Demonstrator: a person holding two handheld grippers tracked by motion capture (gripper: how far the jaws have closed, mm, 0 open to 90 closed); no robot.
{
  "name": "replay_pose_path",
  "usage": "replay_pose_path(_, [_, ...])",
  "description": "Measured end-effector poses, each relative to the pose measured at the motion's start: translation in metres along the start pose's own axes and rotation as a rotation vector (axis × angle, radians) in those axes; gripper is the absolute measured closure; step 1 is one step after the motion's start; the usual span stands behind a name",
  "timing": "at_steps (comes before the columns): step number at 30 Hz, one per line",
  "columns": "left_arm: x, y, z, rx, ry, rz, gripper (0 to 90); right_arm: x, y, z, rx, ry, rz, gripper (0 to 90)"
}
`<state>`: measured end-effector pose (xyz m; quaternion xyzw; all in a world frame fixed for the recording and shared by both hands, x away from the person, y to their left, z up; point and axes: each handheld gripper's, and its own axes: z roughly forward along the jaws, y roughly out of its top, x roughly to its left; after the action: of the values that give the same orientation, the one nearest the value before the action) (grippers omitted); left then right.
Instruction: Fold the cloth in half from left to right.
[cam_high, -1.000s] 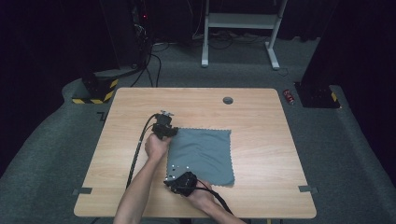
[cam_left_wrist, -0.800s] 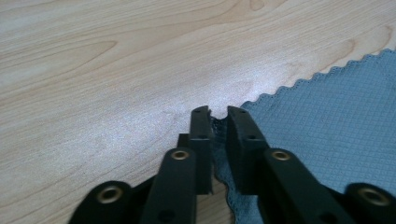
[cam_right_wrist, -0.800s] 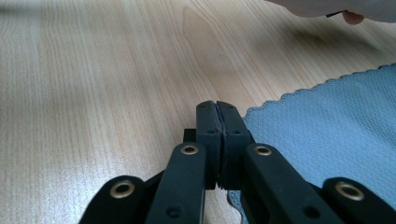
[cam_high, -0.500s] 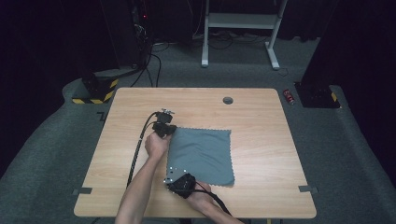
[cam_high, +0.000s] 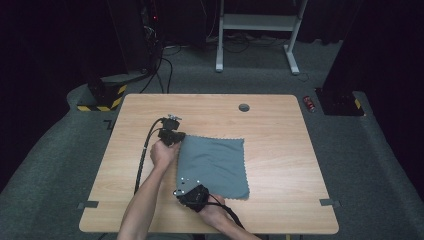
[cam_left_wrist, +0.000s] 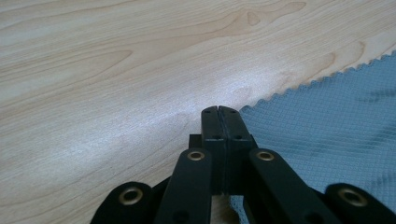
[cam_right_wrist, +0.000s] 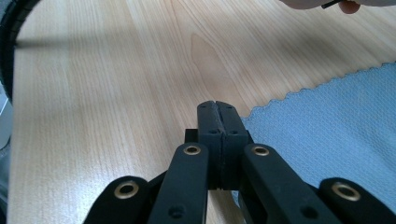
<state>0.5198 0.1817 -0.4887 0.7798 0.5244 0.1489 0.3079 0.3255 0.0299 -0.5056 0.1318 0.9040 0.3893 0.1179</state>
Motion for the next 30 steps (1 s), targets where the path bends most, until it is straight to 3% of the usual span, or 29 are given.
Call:
replay_pose_path(7, [0.010, -0.004, -0.012, 0.007, 0.015, 0.010, 89.9, 0.003, 0.008, -0.001, -0.016, 0.022, -0.006, 90.0])
replay_pose_path(16, [0.025, -0.011, -0.028, -0.013, 0.017, -0.023, 89.9, 0.007, 0.017, -0.001, -0.060, 0.056, -0.011, 90.0])
replay_pose_path(23, [0.017, -0.010, -0.018, 0.001, 0.013, -0.001, 89.9, 0.000, 0.006, -0.005, -0.054, 0.040, 0.016, 90.0])
replay_pose_path(30, [0.002, -0.007, -0.006, -0.016, -0.028, 0.002, 89.8, -0.011, -0.016, -0.015, -0.048, 0.012, 0.074, 90.0])
